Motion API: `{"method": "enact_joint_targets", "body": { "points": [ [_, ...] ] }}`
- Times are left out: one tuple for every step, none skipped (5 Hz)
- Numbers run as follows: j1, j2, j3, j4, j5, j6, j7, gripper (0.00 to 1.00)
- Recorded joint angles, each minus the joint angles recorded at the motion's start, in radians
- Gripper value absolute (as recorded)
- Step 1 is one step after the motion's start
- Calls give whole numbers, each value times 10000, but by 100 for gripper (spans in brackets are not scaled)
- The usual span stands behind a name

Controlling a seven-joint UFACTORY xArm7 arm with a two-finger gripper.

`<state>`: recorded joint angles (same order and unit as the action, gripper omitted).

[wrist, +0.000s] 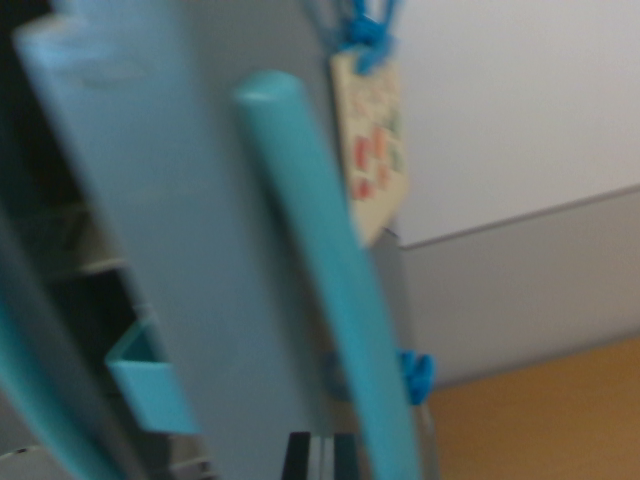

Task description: Close fridge door

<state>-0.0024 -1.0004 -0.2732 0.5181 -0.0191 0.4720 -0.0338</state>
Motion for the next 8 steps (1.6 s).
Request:
{"method": "enact_joint_targets", "body": {
  "points": [
    [0,502,-232,224,0,-1,0,100],
    [0,502,-232,224,0,-1,0,100],
    [0,1142,-471,600,0,-2,0,100],
    [0,1142,-471,600,0,-2,0,100],
    [0,1900,-578,1010,0,-5,0,100],
    [0,1900,-578,1010,0,-5,0,100],
    [0,2666,-589,1486,0,-7,0,100],
    [0,2666,-589,1486,0,-7,0,100]
  ]
}}
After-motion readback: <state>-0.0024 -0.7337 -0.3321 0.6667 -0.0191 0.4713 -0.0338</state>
